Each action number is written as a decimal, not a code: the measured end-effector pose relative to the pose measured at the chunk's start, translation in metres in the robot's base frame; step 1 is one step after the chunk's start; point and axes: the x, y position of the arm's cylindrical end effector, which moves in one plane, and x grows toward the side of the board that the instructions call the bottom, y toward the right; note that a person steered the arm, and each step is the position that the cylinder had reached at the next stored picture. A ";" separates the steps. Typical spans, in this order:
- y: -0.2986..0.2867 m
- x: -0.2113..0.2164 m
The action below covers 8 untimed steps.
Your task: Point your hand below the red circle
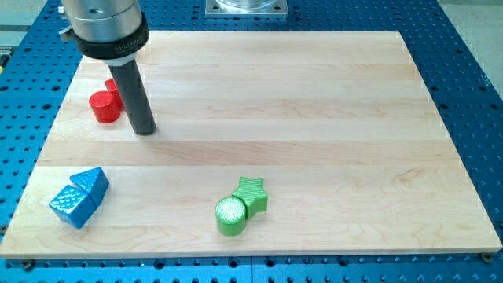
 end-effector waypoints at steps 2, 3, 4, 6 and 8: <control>0.000 0.000; 0.000 0.000; -0.006 0.004; -0.021 0.014; -0.021 0.026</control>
